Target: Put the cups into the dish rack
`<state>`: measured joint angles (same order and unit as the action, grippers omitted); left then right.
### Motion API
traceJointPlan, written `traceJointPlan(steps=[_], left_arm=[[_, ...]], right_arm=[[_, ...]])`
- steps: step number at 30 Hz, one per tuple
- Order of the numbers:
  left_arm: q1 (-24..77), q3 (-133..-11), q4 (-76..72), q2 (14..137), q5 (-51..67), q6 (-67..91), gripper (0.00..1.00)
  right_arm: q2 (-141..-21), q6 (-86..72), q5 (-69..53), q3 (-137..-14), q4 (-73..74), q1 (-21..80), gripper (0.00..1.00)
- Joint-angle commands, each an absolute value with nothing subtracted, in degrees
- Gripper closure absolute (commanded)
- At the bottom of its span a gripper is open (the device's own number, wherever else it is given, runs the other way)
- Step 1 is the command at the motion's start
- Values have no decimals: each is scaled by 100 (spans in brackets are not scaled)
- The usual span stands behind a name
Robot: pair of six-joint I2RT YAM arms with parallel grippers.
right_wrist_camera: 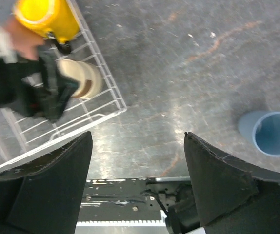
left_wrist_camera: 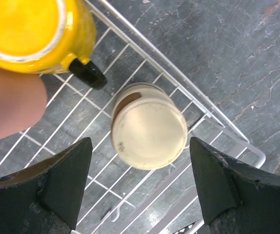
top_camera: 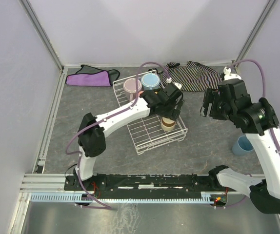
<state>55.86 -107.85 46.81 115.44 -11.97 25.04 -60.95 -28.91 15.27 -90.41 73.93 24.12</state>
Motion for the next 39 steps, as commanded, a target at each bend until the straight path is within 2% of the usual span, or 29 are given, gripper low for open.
traceJointPlan(steps=[1,6,15,31,39], left_arm=[[5356,-10568,4601,10818,-1304,2584,13],[5208,-10332,4510,10379,-1230,2634,13],[4970,-9835,4421,9669,-965,2596,13],[4911,-9915,4911,9464,-485,2508,13],[4914,-10051,5054,9520,-436,2495,13]], right_arm=[[-6386,-3162,2362,-9236,8179,2242,15],[-6445,-3427,2970,-8967,8393,1653,9],[-6311,-3932,1799,-7564,7600,-495,10],[-6031,-4008,2156,-5859,6579,-1557,11],[-6316,-3652,2235,-5599,5917,-1920,12]])
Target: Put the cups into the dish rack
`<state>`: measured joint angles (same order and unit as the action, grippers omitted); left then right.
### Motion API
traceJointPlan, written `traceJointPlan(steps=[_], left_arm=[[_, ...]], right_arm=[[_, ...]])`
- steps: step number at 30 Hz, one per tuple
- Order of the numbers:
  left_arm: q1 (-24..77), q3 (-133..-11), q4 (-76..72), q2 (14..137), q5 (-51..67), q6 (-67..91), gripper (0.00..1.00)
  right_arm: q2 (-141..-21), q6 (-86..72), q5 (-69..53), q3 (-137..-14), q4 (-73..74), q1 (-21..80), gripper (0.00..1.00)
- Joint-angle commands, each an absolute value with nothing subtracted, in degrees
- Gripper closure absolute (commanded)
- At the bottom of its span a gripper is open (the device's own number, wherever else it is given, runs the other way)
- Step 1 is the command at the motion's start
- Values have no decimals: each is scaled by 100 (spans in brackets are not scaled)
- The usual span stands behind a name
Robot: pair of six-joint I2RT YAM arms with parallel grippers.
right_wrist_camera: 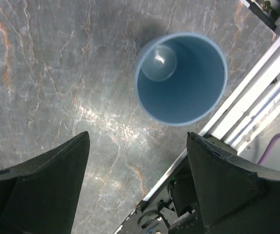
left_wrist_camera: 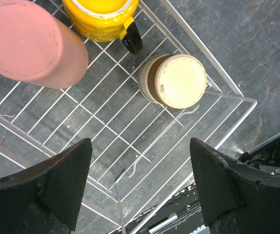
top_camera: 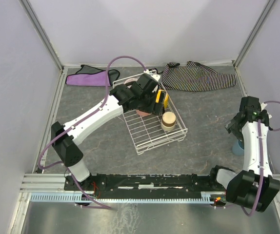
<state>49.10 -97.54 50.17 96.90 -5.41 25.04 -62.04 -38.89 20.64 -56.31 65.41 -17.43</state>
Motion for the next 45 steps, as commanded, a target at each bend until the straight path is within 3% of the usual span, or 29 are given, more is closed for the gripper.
traceJointPlan(steps=[1,21,23,25,29,30,36,40,45], left_arm=[[4923,-10041,5049,9499,-448,2496,13],[4922,-10203,5053,9493,-601,2684,13],[4918,-10228,5051,9489,-620,2696,13],[4919,-10258,5053,9469,-637,2727,13],[4913,-10317,5068,9379,-661,2763,13],[4908,-10333,5090,9338,-656,2780,13],[4393,-10054,4724,8840,138,3165,13],[3726,-8837,3139,8057,1667,3928,13],[3389,-7421,1082,7661,2926,5056,13]], right_arm=[[-6346,-3588,2176,-5599,5820,-1975,13],[-7467,-3185,1828,-5078,4621,-2349,20],[-7536,-3190,1896,-5000,4534,-2355,30],[-7570,-3207,1898,-4948,4457,-2347,55],[-7605,-3137,1872,-4905,4368,-2346,95],[-7629,-3113,1847,-4903,4375,-2351,99],[-7244,-3221,1203,-5159,4563,-2311,99],[-7040,-3665,330,-5936,4866,-1970,99],[-6981,-4632,-1398,-6564,4032,-1636,99]])
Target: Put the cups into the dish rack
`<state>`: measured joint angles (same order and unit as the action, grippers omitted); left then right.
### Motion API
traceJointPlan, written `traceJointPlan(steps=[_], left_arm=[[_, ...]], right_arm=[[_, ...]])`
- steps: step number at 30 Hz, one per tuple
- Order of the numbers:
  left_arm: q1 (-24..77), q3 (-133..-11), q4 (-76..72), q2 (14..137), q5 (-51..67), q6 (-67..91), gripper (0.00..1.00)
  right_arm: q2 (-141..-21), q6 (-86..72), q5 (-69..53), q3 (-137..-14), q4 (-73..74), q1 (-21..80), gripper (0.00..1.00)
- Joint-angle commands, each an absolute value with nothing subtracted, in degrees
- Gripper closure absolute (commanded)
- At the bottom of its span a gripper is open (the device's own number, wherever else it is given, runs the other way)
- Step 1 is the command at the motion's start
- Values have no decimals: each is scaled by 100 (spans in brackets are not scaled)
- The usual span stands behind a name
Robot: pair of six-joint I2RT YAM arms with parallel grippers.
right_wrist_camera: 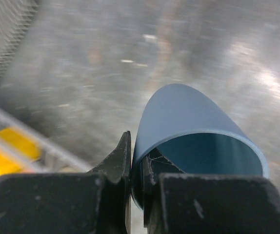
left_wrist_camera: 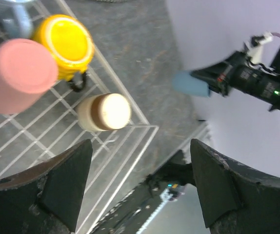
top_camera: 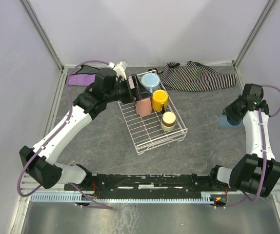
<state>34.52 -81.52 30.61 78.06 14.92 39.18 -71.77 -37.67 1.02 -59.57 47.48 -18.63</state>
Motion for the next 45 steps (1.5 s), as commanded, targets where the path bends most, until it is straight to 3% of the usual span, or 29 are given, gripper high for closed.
traceJointPlan(steps=[1,7,16,21,45], left_arm=[[3354,-7256,722,7663,3072,5310,12],[3077,-6856,-1042,7993,3458,6495,12],[2894,-5898,-4726,8611,3217,9329,12],[2899,-6119,-4095,8526,3111,8972,11],[3036,-6535,-3785,8719,3108,8951,10]], right_arm=[[-7029,-4802,-1666,-6749,3893,-1547,99],[-7204,-6387,-3522,-7276,2110,-1059,99],[-7145,-9140,-4278,-6937,-874,-263,99],[-7087,-9352,-4317,-6954,-911,32,99],[-7286,-8946,-3671,-7126,-507,1500,99]])
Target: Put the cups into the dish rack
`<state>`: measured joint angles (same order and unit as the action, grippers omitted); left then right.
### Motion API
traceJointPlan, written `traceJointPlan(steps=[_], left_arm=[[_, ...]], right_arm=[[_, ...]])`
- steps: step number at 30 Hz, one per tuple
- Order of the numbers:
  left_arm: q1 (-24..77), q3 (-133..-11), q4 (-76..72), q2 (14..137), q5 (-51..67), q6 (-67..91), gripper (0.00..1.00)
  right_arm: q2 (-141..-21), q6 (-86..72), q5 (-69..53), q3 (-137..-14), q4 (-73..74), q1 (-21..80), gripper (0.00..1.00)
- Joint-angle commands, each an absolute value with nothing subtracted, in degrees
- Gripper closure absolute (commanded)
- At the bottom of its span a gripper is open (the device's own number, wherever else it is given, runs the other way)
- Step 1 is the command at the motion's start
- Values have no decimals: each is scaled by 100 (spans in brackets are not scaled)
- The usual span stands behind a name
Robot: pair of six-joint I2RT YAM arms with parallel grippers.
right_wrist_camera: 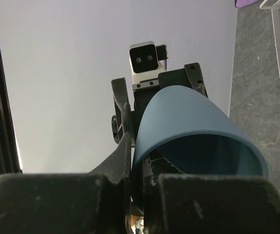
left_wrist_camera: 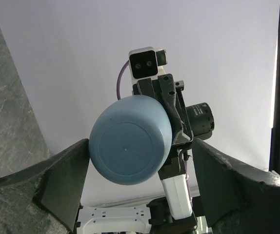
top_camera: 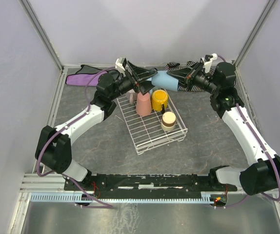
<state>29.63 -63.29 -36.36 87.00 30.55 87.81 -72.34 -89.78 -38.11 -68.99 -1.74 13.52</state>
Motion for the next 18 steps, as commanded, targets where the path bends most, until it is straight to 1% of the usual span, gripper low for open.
traceJointPlan(steps=[1,7,10,11,14,16,18], left_arm=[[3051,-6533,-3792,8723,3102,8949,10],[3119,-6434,-3849,8712,3010,9018,10],[3122,-6385,-3930,8719,2983,9097,19],[3128,-6355,-3962,8719,2963,9129,25],[3140,-6240,-4138,8720,2900,9268,52],[3146,-6150,-4275,8728,2879,9379,66],[3147,-6084,-4352,8713,2853,9419,84]], right_arm=[[-7292,-8948,-3656,-7128,-508,1525,99],[-7360,-8967,-3595,-7153,-575,1682,99],[-7374,-8978,-3580,-7156,-590,1726,99],[-7374,-8982,-3584,-7155,-599,1735,99],[-7361,-8978,-3564,-7123,-613,1745,99],[-7348,-8962,-3559,-7085,-628,1749,99],[-7337,-8912,-3557,-7068,-571,1747,99]])
